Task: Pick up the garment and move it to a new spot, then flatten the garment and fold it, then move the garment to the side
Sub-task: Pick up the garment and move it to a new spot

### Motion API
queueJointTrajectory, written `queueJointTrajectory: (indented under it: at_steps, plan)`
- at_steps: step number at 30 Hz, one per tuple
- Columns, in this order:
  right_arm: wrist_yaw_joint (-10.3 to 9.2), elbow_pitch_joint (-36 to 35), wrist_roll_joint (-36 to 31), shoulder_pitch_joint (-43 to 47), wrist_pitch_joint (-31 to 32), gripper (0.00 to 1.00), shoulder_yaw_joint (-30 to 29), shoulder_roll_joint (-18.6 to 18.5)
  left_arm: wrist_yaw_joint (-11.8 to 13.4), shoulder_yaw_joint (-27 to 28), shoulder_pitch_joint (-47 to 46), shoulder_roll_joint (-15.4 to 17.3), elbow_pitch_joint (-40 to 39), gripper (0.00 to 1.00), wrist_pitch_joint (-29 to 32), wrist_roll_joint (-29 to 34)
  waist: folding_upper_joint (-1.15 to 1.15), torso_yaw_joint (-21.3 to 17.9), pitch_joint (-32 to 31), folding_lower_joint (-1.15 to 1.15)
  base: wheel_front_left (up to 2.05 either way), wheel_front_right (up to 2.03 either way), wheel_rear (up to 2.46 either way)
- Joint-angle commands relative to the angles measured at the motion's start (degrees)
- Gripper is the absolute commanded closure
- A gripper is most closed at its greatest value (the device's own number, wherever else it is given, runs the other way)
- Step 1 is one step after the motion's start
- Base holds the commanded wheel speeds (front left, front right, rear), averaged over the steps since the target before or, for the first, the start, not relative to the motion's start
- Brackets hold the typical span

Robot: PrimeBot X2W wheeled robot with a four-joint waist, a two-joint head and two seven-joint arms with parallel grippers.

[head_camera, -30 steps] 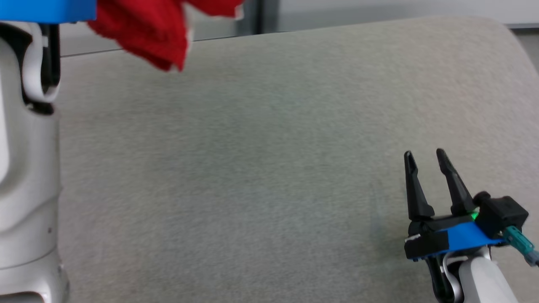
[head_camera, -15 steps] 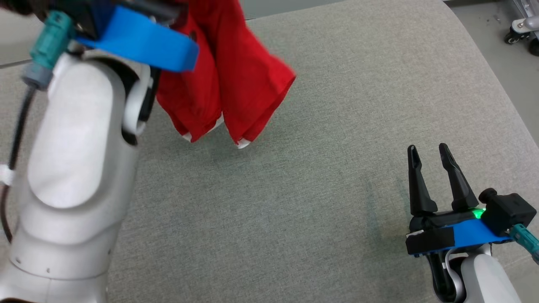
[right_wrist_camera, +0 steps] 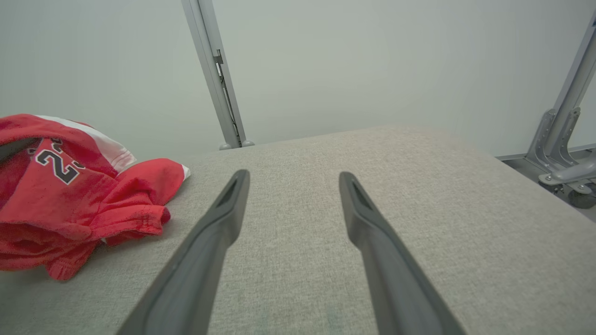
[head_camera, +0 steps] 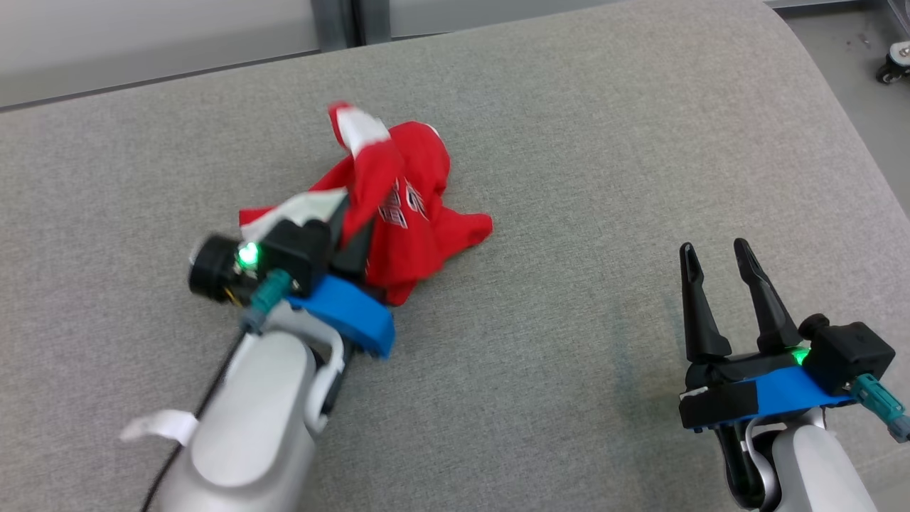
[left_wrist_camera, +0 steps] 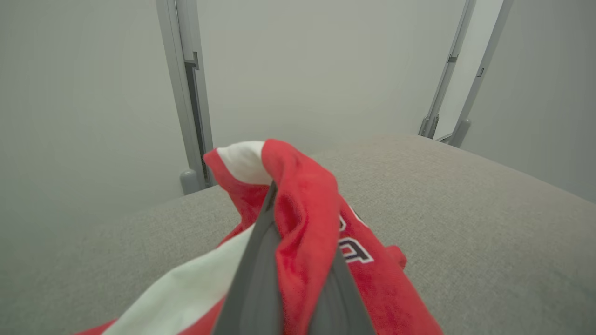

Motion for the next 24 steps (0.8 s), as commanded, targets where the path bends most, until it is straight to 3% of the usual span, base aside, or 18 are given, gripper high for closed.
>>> queueJointTrajectory:
  at_steps: [1, 4, 5, 6, 14, 24]
  plan:
    - [0.01, 0.13, -0.40, -0.91, -0.21, 0.00, -0.16, -0.24, -0.21, -0.61, 1.33, -0.39, 0.89, 1.00, -0.54, -0.23, 0.00, 0.19, -0.19, 0.00, 0.00, 0.00, 0.00]
    - [0.01, 0.32, -1.06, -0.60, -0.21, 0.00, -0.24, -0.24, -0.32, -2.55, 3.53, -1.30, 3.94, 1.00, -1.35, -0.21, 0.00, 0.91, -0.71, 0.00, 0.00, 0.00, 0.00]
    - [0.01, 0.43, -1.17, -0.58, -0.21, 0.00, -0.13, -0.24, -0.20, -2.97, 3.71, -1.52, 4.55, 0.45, -1.83, -0.06, 0.00, 1.15, -0.96, 0.00, 0.00, 0.00, 0.00]
    - [0.01, 0.60, -1.31, -0.53, -0.20, 0.00, -0.09, -0.24, 0.05, -3.22, 3.86, -1.88, 5.12, 0.00, -2.35, -0.22, 0.00, 1.42, -1.31, 0.00, 0.00, 0.00, 0.00]
    - [0.01, 1.81, -2.22, 1.41, -0.20, 0.00, 0.25, -0.24, 1.97, -1.71, 3.30, -3.00, 3.09, 0.00, -4.85, -1.45, 0.00, 4.47, -5.30, 0.00, 0.00, 0.00, 0.00]
    - [0.01, 2.20, -2.99, 3.22, -0.20, 0.00, 0.18, -0.24, 5.04, 6.41, 9.77, -0.49, -6.54, 0.00, -4.94, -1.64, 0.00, 9.54, -9.05, 0.00, 0.00, 0.00, 0.00]
